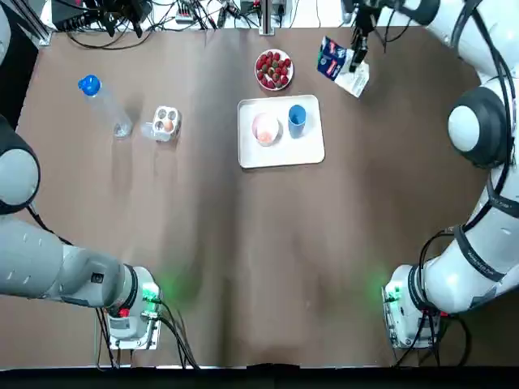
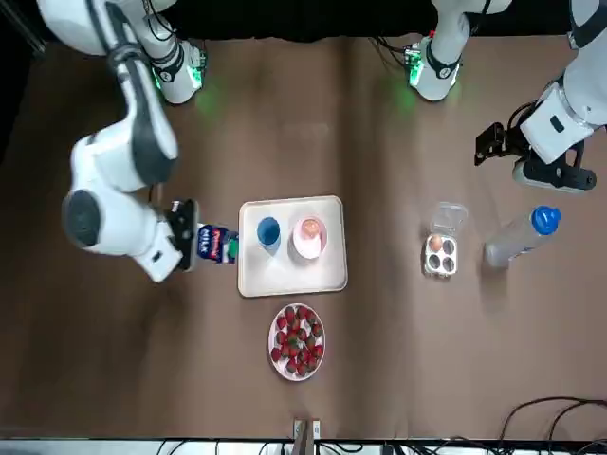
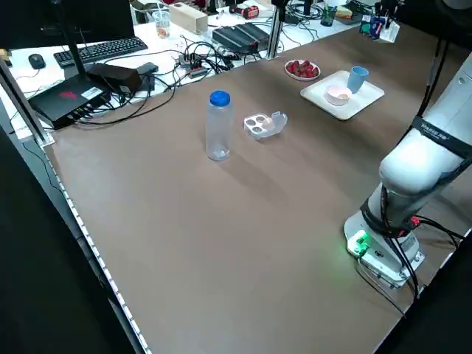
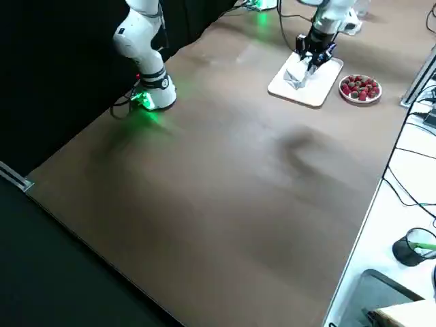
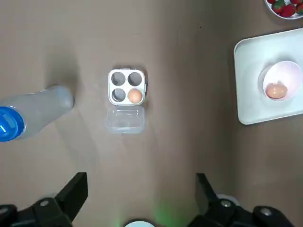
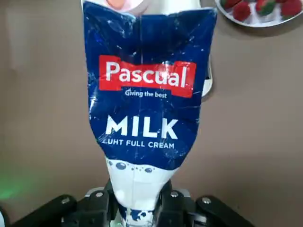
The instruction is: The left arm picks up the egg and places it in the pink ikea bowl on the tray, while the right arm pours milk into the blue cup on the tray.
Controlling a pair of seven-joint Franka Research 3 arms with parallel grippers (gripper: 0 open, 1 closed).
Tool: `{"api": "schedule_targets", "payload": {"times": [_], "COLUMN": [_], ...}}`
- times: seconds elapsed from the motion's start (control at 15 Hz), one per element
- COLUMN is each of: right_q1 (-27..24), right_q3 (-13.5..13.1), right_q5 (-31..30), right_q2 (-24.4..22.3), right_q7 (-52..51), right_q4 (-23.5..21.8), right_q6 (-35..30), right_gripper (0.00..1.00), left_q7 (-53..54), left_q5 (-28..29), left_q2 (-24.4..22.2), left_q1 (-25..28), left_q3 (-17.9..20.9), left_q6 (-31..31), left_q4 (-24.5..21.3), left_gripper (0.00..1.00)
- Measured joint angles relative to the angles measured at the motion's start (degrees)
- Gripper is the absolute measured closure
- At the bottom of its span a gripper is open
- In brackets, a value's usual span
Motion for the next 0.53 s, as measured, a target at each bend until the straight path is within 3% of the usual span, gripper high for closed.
{"api": "schedule_targets", "payload": {"times": [0.53], "right_q1": [-18.63], "right_q3": [-0.39], "right_q5": [16.91], "right_q2": [0.07], "right_q7": [-18.77], "right_q4": [-0.10], "right_q6": [-5.91], "right_gripper": [0.63], "left_q7": [0.00], "left_q5": [0.00], "left_q2": [0.00], "left_q1": [-0.04], "left_q3": [-0.03], "left_q6": [-0.12], "left_q4": [-0.02], "left_gripper": [0.00]}}
